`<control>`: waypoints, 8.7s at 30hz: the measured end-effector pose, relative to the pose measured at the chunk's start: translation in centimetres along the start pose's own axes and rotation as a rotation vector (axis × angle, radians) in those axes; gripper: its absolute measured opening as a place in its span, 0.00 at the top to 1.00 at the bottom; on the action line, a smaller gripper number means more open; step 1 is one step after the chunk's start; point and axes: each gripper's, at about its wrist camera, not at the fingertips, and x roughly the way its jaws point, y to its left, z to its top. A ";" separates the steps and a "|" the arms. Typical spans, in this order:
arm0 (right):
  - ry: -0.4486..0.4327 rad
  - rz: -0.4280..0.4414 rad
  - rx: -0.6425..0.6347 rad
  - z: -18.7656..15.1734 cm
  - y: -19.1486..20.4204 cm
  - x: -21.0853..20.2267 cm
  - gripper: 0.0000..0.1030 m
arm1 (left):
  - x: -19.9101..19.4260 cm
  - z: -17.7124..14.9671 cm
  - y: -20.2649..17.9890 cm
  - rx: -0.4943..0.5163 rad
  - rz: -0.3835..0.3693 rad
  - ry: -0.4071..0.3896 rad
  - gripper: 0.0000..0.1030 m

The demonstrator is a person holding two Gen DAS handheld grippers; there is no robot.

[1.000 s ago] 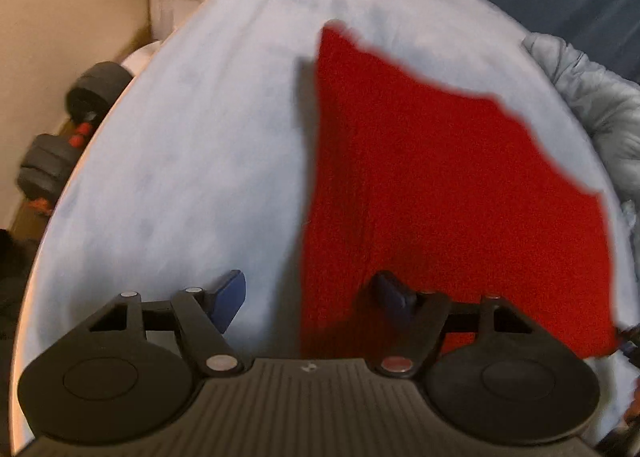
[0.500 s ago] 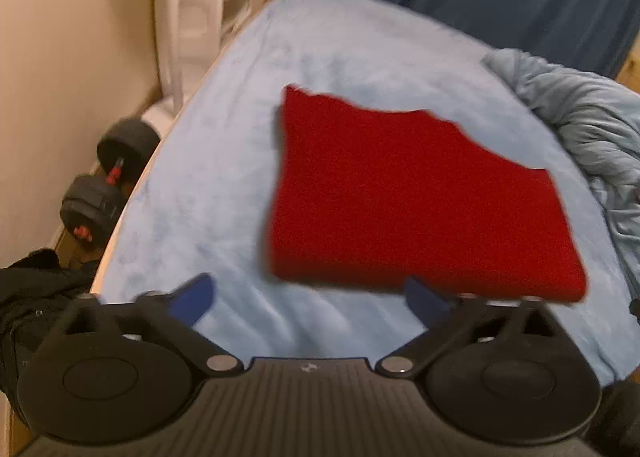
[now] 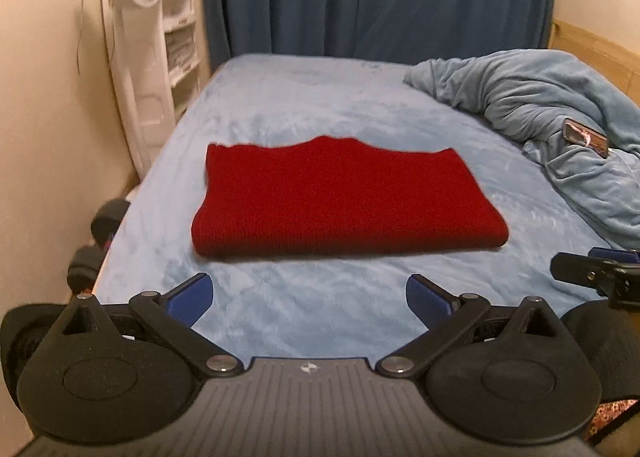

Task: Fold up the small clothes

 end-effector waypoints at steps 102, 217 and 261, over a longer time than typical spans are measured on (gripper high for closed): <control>0.180 -0.145 0.759 1.7 -14.9 22.8 0.20 | 20.4 4.5 12.9 -0.244 0.336 0.282 0.00; 0.019 0.092 -0.216 -0.2 9.0 5.4 0.33 | 0.1 0.1 11.0 -0.422 0.089 0.013 0.00; 0.221 0.004 -0.012 -1.1 1.2 13.7 0.32 | 20.5 4.5 18.9 -0.729 -0.033 0.269 0.75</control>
